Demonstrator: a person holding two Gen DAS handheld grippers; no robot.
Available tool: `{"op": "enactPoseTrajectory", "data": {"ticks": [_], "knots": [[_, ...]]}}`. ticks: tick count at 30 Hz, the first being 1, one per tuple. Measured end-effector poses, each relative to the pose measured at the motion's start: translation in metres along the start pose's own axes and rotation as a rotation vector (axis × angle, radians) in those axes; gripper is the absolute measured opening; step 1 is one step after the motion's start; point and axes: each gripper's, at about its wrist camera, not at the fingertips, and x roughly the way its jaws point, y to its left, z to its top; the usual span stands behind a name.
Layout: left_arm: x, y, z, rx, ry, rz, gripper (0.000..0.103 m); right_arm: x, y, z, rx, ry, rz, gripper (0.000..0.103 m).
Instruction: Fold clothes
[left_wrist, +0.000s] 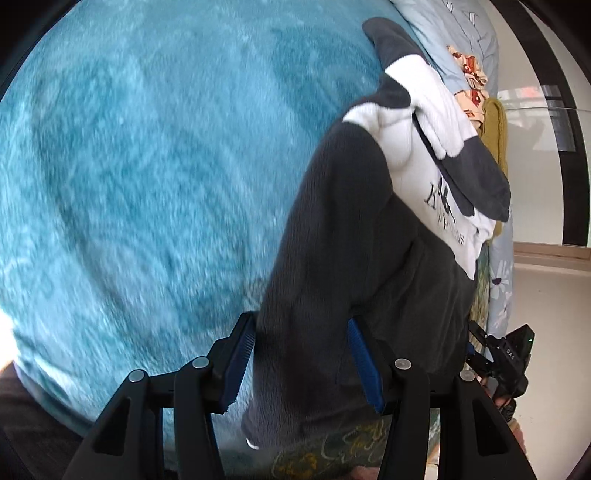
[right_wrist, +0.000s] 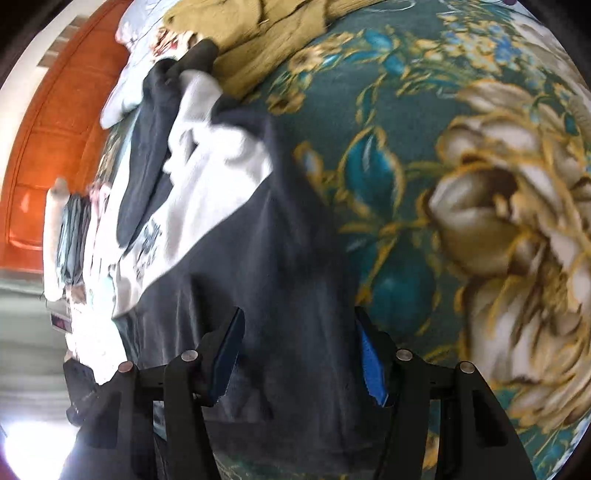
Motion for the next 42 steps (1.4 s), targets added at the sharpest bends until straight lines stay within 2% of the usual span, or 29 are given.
{"op": "enactPoseTrajectory", "data": {"ticks": [5,8,10,12,16,19,20,21,22,23,27,33,36,39,42], "knots": [[0.004,0.005,-0.006,-0.039,0.058,-0.040,0.056,-0.001,-0.005,-0.014,0.002,0.022,0.041,0.059],[0.005,0.005,-0.007,-0.055,0.063,-0.040,0.056,-0.006,-0.012,-0.025,0.022,0.014,0.043,0.053],[0.005,0.004,-0.009,-0.076,0.050,-0.047,0.060,-0.006,-0.012,-0.026,0.028,0.011,0.031,0.050],[0.005,0.000,-0.011,-0.064,0.039,-0.069,0.073,-0.005,-0.010,-0.028,0.022,0.012,0.025,0.047],[0.005,-0.012,-0.014,-0.008,0.040,-0.025,0.073,-0.003,-0.010,-0.031,0.026,0.014,0.030,0.047],[0.002,-0.018,-0.017,0.019,0.033,0.021,0.066,-0.003,-0.010,-0.031,0.038,0.010,0.025,0.046],[0.001,-0.019,-0.018,0.022,0.028,0.043,0.051,-0.004,-0.008,-0.032,0.032,0.009,0.009,0.040],[0.000,-0.021,-0.019,0.024,0.024,0.065,0.031,-0.004,-0.006,-0.032,0.022,0.014,-0.013,0.031],[-0.002,-0.018,-0.019,0.009,0.020,0.070,0.024,-0.005,-0.004,-0.032,0.021,0.021,-0.021,0.026],[-0.004,-0.016,-0.020,-0.006,0.016,0.074,0.021,-0.005,-0.002,-0.031,0.019,0.028,-0.028,0.017],[-0.018,-0.012,-0.023,-0.032,-0.008,0.010,0.011,-0.018,0.009,-0.030,-0.010,0.024,0.004,0.013],[-0.068,-0.038,-0.029,0.084,-0.061,-0.051,0.009,-0.061,0.037,-0.024,-0.103,-0.022,0.136,0.011],[-0.094,-0.054,-0.036,0.163,-0.076,-0.049,0.008,-0.077,0.045,-0.027,-0.131,-0.013,0.183,0.011],[-0.117,-0.055,-0.042,0.185,-0.074,-0.070,0.008,-0.090,0.051,-0.039,-0.188,0.029,0.228,0.010],[-0.136,-0.040,-0.055,0.155,-0.057,-0.111,0.008,-0.105,0.050,-0.059,-0.250,0.075,0.304,0.010]]}}
